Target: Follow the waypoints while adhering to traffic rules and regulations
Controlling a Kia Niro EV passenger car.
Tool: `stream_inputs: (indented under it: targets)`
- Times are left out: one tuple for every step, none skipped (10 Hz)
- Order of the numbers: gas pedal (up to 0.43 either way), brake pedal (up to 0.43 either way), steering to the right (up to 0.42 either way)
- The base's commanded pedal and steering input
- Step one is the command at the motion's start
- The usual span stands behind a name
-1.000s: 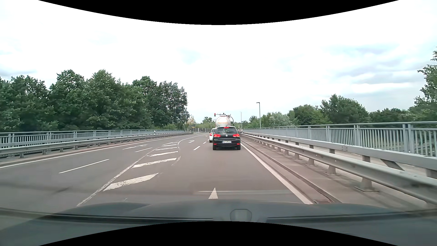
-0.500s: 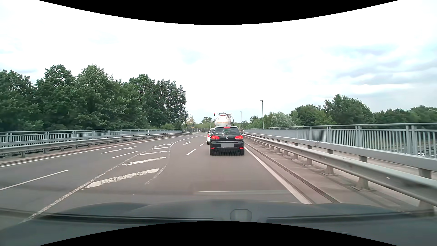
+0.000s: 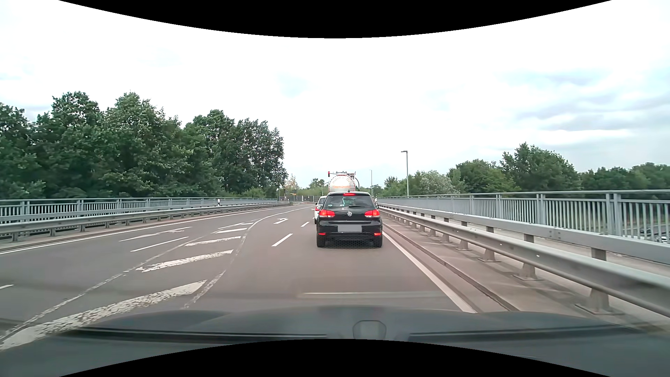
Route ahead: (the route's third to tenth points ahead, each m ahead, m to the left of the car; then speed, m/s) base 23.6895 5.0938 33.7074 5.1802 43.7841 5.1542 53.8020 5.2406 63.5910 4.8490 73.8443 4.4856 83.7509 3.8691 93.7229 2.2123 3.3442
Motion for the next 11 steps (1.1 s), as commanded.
stream_inputs:
  targets:
    - [0.000,0.232,-0.005]
    - [0.000,0.232,-0.005]
    - [0.000,0.232,-0.005]
    - [0.000,0.232,-0.005]
    - [0.000,0.220,-0.005]
    - [0.000,0.207,-0.005]
    - [0.000,0.201,-0.005]
    - [0.000,0.201,-0.005]
    - [0.000,0.213,-0.005]
    - [0.000,0.213,-0.005]
    - [0.000,0.213,-0.005]
